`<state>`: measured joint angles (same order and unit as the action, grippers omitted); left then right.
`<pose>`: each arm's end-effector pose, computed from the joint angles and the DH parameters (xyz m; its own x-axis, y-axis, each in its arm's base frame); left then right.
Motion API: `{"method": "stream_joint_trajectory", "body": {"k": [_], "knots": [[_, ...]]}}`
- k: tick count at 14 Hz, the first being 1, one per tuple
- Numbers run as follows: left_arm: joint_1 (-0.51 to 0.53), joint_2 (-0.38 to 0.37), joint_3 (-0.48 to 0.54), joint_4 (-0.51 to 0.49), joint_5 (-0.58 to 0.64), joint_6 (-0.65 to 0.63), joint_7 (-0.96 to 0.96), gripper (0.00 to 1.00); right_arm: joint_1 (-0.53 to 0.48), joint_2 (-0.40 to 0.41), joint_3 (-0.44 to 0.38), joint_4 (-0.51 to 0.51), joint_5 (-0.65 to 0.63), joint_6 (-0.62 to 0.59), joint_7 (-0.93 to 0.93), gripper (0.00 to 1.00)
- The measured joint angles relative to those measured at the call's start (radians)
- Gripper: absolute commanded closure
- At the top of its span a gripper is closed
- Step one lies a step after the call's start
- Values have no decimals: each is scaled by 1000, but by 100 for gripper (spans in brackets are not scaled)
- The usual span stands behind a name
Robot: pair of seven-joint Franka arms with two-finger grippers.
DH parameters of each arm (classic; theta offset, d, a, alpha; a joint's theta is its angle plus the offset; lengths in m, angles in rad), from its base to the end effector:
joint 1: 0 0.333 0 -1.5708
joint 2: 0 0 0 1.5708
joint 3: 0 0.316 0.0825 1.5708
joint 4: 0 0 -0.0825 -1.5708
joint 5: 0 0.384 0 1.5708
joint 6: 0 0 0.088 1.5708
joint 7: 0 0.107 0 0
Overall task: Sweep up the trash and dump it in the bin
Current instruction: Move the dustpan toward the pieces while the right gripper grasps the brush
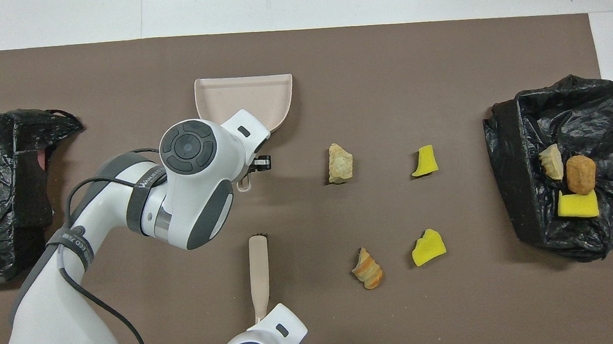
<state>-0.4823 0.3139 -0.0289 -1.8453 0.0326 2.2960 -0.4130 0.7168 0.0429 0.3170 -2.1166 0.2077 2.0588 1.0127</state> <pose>0.5618 -0.3129 0.3697 0.9848 -0.1123 0.1322 -0.1183 -0.9922 0.0381 0.2668 0.4678 0.3875 0.9733 -0.0825 -0.2140 -0.0859 -0.9963 -0.0062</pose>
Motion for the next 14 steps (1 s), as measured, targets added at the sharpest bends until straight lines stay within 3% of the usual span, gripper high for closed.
{"method": "stream_joint_trajectory", "body": {"k": [4,6,8,14], "knots": [[9,-29,32,13,3,-19,128,100,-99,-272,-4,-202,-8,-82,-31,100],[33,-59,42,18,4,-65,226,100,-147,-368,-5,-284,-27,-133,-41,100],[70,-94,44,19,5,-117,386,100,-190,-407,-5,-326,-52,-174,-41,100],[154,-156,46,19,5,-268,906,100,-387,-408,-8,-368,-84,-291,-45,100]]}}
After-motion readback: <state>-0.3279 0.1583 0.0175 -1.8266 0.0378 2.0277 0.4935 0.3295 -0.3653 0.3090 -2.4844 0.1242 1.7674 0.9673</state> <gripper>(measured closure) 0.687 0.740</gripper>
